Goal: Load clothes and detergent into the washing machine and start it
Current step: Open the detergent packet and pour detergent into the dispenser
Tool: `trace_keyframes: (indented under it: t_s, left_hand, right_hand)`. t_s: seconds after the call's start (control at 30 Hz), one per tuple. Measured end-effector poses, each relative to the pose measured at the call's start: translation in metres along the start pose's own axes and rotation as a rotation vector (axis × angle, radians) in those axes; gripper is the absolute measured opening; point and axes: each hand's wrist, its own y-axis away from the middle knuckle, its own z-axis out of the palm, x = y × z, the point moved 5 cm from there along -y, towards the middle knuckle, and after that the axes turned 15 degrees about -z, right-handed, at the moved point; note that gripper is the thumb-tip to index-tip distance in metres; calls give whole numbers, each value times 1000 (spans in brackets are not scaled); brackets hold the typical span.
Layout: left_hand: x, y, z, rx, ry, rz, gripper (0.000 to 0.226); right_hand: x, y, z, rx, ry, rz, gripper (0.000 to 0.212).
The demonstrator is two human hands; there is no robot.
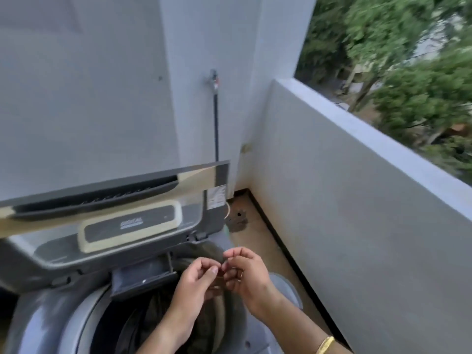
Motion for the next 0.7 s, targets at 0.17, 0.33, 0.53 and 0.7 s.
trace_keyframes:
  t_s: [0.17, 0.33, 0.53, 0.7]
  left_hand:
    - [58, 30, 131, -102, -52, 127, 41]
    - [82, 55, 275, -232, -77, 235, 46]
    - [90, 98, 442, -432, -246, 356, 36]
    - [86, 132, 554, -566, -397, 439, 15]
  right_hand:
    - [-98, 31, -81, 7, 29, -262, 20]
    - [-192, 72, -184, 120, 34, -472, 22]
    - [-293, 143, -312, 265, 251, -674, 24]
    - [-358, 207, -407, 445, 530, -817, 21]
